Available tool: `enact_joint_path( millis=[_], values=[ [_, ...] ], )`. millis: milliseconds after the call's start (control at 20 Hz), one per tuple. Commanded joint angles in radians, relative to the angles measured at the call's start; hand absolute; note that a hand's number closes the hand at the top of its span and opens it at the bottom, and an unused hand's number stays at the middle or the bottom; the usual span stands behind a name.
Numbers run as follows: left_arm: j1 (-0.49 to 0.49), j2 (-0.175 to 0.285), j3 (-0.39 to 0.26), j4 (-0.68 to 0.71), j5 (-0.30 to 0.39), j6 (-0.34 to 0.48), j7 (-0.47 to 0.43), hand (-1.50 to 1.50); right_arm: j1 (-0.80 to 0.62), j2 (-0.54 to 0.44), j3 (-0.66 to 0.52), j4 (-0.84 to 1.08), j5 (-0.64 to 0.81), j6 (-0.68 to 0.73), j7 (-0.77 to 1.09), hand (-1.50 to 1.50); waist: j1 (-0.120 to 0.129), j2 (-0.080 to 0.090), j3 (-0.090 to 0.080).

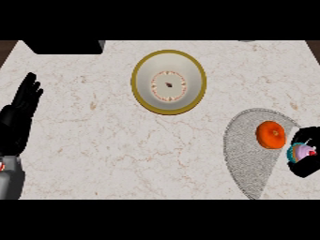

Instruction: Pick the cupcake from the placemat and place it in the bowl

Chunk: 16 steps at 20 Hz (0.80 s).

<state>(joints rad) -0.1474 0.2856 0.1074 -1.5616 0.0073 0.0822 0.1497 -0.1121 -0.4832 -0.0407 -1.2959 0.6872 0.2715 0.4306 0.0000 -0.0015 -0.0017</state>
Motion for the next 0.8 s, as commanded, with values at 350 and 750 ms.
enact_joint_path(
  millis=[350, 750],
  values=[
    [-0.089, -0.038, -0.091, 0.015, -0.015, -0.044, -0.007, 0.00, -0.451, 0.475, 0.369, 0.029, 0.287, -0.131, 0.456, 1.50, 0.181, 0.031, -0.003],
    [-0.102, -0.040, -0.096, 0.050, -0.031, -0.038, -0.005, 0.00, -0.828, 0.482, 0.502, 0.140, 0.434, -0.248, 0.805, 1.50, 0.167, 0.016, -0.004]
  ],
)
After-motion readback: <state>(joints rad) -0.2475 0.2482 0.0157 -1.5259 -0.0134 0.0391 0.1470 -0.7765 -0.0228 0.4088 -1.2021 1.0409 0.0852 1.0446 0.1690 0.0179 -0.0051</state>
